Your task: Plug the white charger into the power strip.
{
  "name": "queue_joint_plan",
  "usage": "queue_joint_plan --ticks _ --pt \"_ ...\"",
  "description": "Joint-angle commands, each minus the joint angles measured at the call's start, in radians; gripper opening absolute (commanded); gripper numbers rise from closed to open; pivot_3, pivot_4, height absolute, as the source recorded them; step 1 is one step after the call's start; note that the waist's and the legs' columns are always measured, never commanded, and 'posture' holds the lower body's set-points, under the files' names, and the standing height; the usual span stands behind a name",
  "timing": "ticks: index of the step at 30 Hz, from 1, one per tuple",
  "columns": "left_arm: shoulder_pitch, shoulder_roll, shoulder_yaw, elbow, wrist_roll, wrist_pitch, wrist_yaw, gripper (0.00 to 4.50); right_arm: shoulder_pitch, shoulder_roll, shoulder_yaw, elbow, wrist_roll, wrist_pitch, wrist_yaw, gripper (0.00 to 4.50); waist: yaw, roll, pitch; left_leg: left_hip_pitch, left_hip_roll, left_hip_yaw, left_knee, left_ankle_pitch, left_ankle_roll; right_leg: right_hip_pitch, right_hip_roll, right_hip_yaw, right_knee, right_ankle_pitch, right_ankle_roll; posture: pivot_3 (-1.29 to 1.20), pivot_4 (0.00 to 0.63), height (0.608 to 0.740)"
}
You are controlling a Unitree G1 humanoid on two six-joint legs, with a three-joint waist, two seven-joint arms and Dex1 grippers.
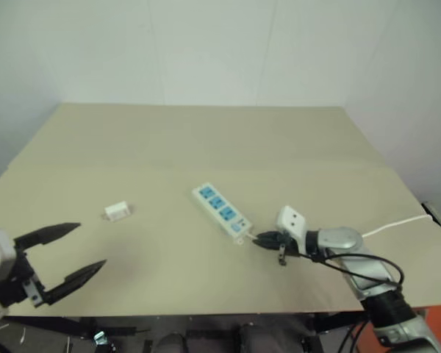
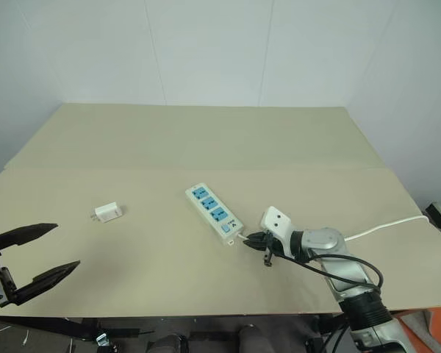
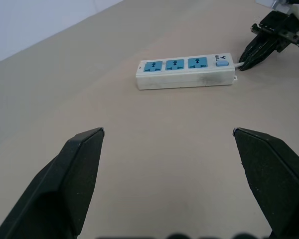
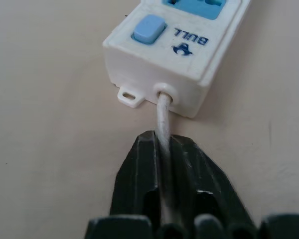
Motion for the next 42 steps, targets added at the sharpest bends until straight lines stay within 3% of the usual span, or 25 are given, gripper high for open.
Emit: queue_joint_plan --ticks 1,8,11,20,42 --pt "-0.010 0.016 0.008 0.004 0.005 -0.012 -0.007 4.50 -0.002 -0.011 -0.022 -0.034 0.031 -0.002 0.009 2.03 0.002 0.000 0.000 -0.001 0.000 0.000 0.000 0.000 0.000 0.000 0.000 0.000 0.000 0.000 0.000 0.00 0.150 0.740" --pt "-0.010 0.015 0.012 0.001 0.003 -0.007 -0.014 4.50 0.050 -0.049 -0.096 -0.035 0.144 -0.019 0.091 4.46 0.007 0.000 0.000 -0.001 0.000 0.000 0.000 0.000 0.000 0.000 0.000 0.000 0.000 0.000 0.000 0.00 0.150 0.740" --pt "-0.008 0.015 0.013 -0.002 0.000 -0.003 -0.014 4.50 0.094 -0.048 -0.134 -0.041 0.202 -0.017 0.114 4.49 0.007 0.000 0.000 0.000 0.000 0.000 0.000 0.000 0.000 0.001 0.000 0.000 0.000 0.000 0.000 0.00 0.150 0.740" --pt "-0.019 0.031 0.006 0.005 -0.007 0.004 -0.018 4.50 0.149 0.189 -0.179 0.005 0.173 -0.230 -0.103 4.49 0.001 0.000 0.000 0.000 0.000 0.000 0.000 0.000 0.000 0.000 0.000 0.000 0.000 0.000 0.000 0.00 0.150 0.740" --pt "-0.008 0.027 0.020 -0.008 -0.015 0.009 -0.018 4.50 0.130 0.398 -0.028 0.092 -0.054 -0.361 -0.427 4.49 0.001 -0.001 -0.001 0.000 0.001 0.000 0.000 0.000 0.000 0.001 0.000 0.000 0.000 0.000 0.000 0.00 0.150 0.740"
